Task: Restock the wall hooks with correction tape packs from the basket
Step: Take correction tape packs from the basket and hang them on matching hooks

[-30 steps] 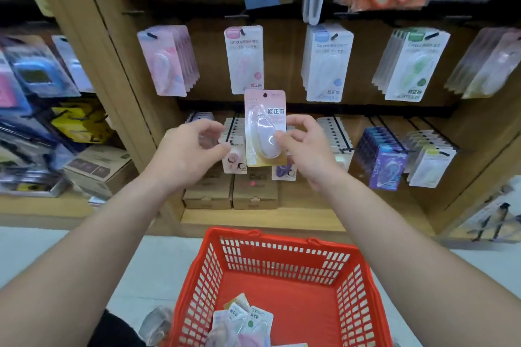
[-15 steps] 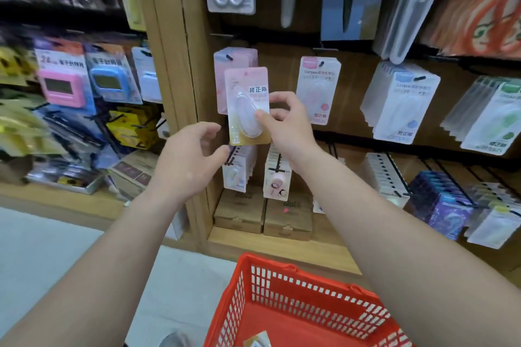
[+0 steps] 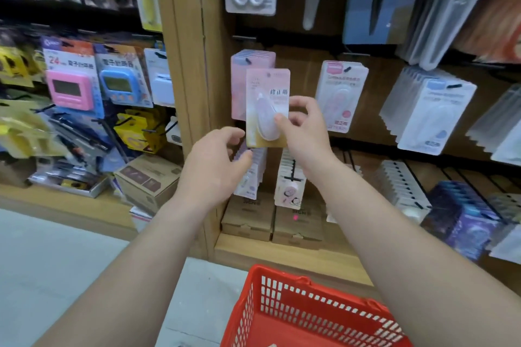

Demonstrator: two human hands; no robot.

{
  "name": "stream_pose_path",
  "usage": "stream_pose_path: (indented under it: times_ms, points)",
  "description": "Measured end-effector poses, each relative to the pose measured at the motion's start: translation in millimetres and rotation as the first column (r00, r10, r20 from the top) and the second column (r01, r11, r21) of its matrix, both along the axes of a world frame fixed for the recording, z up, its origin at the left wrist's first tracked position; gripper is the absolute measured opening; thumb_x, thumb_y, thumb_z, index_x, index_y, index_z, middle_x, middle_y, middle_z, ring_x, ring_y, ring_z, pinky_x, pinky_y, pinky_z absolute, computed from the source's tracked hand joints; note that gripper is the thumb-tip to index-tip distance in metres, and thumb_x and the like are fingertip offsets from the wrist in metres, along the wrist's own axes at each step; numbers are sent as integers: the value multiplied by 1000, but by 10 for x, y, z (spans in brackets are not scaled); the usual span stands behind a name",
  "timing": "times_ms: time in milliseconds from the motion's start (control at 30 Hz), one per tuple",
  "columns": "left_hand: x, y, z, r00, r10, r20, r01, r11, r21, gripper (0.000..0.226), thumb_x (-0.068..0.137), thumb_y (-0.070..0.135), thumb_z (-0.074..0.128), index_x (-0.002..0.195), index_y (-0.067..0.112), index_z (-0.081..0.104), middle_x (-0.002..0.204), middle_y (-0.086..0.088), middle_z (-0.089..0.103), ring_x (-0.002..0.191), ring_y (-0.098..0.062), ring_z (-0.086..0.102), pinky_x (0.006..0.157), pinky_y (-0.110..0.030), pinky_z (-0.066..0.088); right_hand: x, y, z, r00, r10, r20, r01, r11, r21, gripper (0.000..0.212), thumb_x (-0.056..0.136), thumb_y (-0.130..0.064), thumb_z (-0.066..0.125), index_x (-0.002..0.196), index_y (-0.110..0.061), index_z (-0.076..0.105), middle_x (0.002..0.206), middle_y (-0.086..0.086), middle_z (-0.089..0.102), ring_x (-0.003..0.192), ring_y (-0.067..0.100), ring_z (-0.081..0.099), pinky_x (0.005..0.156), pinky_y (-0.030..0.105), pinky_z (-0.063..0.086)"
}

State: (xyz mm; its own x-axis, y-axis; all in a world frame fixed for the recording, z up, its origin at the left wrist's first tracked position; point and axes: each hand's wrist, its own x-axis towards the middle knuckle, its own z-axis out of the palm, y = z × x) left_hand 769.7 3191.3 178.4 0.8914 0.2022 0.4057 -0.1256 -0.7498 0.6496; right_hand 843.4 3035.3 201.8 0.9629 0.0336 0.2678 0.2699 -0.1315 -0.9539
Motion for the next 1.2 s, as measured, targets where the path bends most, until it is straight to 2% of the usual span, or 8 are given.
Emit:
stream_pose_path:
  times_ms: [100,233,367,500,700,800,900,1200]
  points:
    - [-25,-394,-13,992,-125,-34,126,992,24,46,94,33,69,139,28,59,128,11,64,112,-9,61,98,-33,52,-267,-590,-94,997,-74,-10,74,997,0,27,102,-18,60,124,-28,51,109,-6,71,98,5,69,71,19,53]
    - [-59,-1073,-11,968,-241,-71,242,970,6,44,93,31,69,136,28,61,126,13,64,109,-8,62,97,-30,51,-602,-1583,-95,983,-177,-39,176,984,-20,27,103,-20,57,127,-31,51,110,-3,71,98,9,70,75,24,55]
    - [-72,-1798,35,942,-315,-115,324,944,62,45,94,29,69,138,27,60,125,13,63,103,-6,59,90,-22,45,-856,-2510,-100,948,-318,-22,317,948,-29,26,102,-18,58,126,-28,54,104,1,72,93,15,70,75,27,54]
    - [-7,-2504,179,907,-401,-129,416,900,128,48,94,30,69,140,27,58,130,8,64,109,-11,62,101,-36,51,-951,-3237,-122,896,-443,-14,443,895,41,26,103,-17,58,127,-24,54,101,0,73,89,14,71,76,29,56]
    - [186,-3537,414,848,-515,-125,528,805,269,53,96,36,64,147,29,49,136,9,58,120,-11,57,104,-35,49,-798,-4213,-93,781,-624,-38,619,764,182,25,103,-17,56,127,-24,56,105,5,71,88,19,70,69,33,55]
    - [305,-3961,466,824,-555,-113,559,766,317,54,97,36,63,148,26,48,140,5,56,126,-16,56,107,-41,48,-625,-4591,-48,720,-690,-74,686,690,232,27,104,-18,53,128,-29,54,111,4,70,95,19,69,80,39,61]
    - [408,-4250,471,812,-571,-119,572,737,362,55,98,37,62,150,27,46,146,4,54,131,-18,53,108,-41,47,-482,-4810,-15,708,-702,-79,693,669,268,27,103,-21,53,126,-34,53,115,4,69,101,21,70,89,51,61]
    - [538,-4615,438,802,-586,-116,576,706,412,55,98,36,61,150,29,44,147,7,52,128,-15,55,103,-40,51,-354,-5109,3,678,-733,-54,706,628,328,24,104,-22,54,125,-34,52,116,-1,70,101,14,70,88,43,62]
